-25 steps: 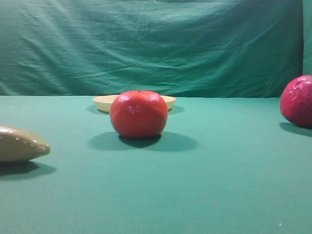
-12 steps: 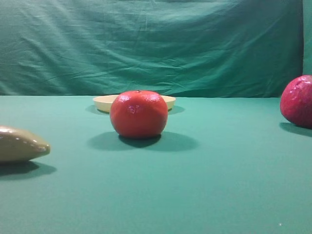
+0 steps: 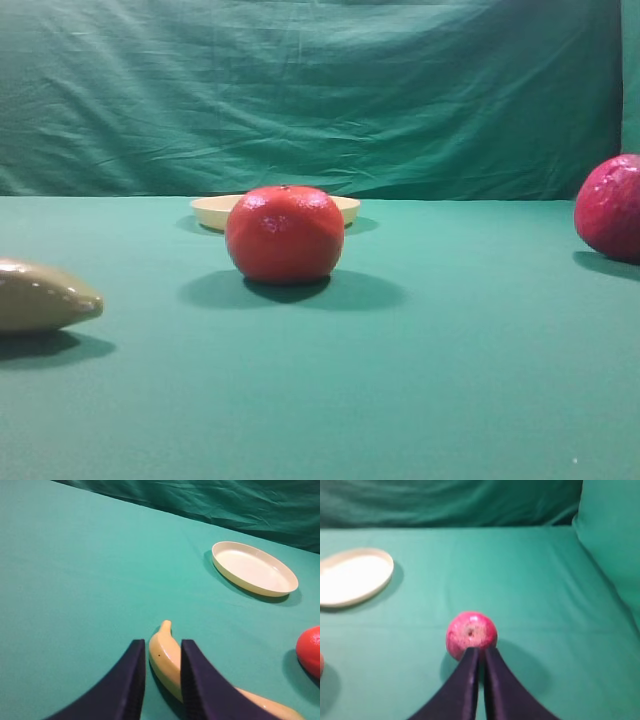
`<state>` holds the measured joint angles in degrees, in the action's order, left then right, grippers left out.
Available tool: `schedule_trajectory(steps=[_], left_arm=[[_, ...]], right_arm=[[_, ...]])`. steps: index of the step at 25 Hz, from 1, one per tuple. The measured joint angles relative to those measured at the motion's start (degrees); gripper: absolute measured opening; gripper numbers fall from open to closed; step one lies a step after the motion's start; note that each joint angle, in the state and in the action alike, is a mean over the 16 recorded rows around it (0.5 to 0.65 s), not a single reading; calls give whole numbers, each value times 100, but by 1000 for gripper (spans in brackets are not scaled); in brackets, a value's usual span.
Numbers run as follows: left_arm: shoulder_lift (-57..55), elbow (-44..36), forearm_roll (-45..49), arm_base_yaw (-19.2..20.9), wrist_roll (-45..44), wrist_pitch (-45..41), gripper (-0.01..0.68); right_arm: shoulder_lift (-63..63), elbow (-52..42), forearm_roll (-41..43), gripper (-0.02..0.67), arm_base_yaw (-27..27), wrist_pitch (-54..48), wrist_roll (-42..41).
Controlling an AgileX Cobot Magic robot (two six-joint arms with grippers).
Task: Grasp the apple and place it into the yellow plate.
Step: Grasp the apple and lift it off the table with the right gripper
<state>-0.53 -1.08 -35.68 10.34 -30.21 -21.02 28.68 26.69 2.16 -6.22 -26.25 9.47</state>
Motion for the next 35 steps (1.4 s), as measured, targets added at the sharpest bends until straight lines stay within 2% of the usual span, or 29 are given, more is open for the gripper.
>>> schedule_trajectory(steps=[6,11,18,22,26,31,35], left_arm=[[0,0,0,0,0,0,157],[0,0,0,0,0,0,157],[0,0,0,0,0,0,157],[0,0,0,0,0,0,157],[0,0,0,0,0,0,157],[0,0,0,0,0,0,157],[0,0,0,0,0,0,157]], right_arm=[[1476,966,29,0,0,-1182,-445],[2478,1609,11,0,0,-1794,-751],[3514,2149,-120,0,-59,-1965,-1292],[3988,2356,-252,23,-189,-1818,-1639],[4402,2507,-356,120,-325,-1575,-1906],[4866,2678,-391,319,-489,-1282,-1985],[5234,2799,-279,477,-544,-1081,-1737]])
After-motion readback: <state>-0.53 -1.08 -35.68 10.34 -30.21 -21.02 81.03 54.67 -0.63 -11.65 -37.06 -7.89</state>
